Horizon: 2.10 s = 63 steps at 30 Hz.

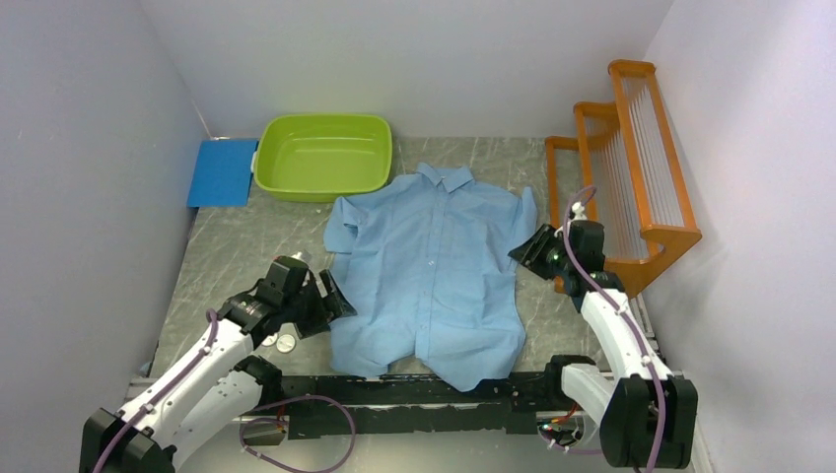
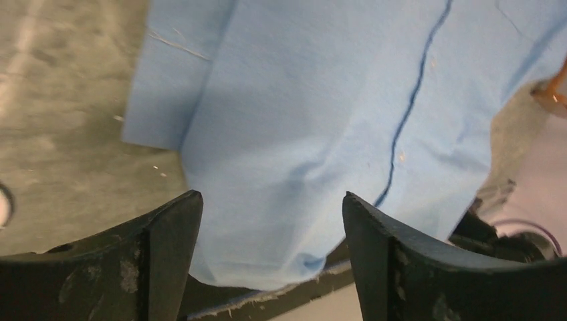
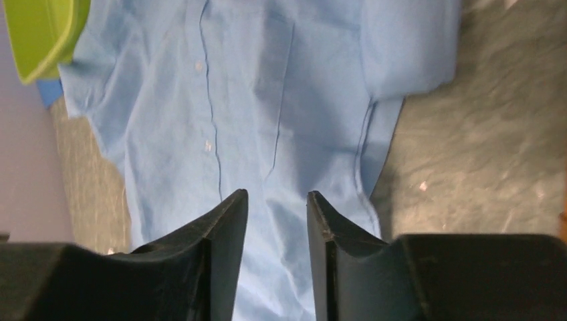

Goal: Pin the brooch onto the clothing
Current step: Flatten out the clothes at the center of the board.

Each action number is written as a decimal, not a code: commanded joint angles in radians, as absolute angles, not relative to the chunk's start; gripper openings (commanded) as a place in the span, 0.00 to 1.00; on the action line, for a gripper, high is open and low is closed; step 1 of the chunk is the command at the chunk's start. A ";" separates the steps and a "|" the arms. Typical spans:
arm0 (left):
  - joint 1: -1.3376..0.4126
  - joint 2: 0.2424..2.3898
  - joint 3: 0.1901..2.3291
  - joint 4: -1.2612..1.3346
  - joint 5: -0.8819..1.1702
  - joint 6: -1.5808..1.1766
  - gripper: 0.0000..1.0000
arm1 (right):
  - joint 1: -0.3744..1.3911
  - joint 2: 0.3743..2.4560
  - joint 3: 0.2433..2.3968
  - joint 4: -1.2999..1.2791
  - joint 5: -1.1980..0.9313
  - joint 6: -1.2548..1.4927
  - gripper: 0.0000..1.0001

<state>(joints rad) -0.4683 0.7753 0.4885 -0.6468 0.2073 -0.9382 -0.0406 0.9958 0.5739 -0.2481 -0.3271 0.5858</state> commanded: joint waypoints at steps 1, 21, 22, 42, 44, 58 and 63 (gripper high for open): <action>-0.464 0.819 0.535 -0.635 0.018 -0.957 0.81 | -0.041 0.915 0.484 -0.192 -0.529 0.586 0.46; -0.306 0.796 0.287 -0.426 0.094 -1.152 0.63 | -0.023 0.918 0.428 -0.164 -0.669 0.538 0.69; -0.296 0.784 0.275 -0.415 0.102 -1.156 0.64 | -0.022 0.927 0.428 -0.155 -0.685 0.541 0.69; -0.238 0.650 0.296 -0.650 0.114 -1.166 0.77 | -0.020 0.983 0.431 -0.117 -0.711 0.531 0.75; -0.238 0.666 0.261 -0.594 0.130 -1.181 0.74 | -0.020 0.986 0.434 -0.117 -0.713 0.531 0.75; -0.205 0.994 0.246 -0.237 0.139 -1.185 0.40 | -0.020 0.961 0.442 -0.171 -0.691 0.501 0.75; -0.165 0.948 0.289 -0.310 0.108 -1.139 0.24 | -0.020 0.963 0.438 -0.167 -0.692 0.504 0.75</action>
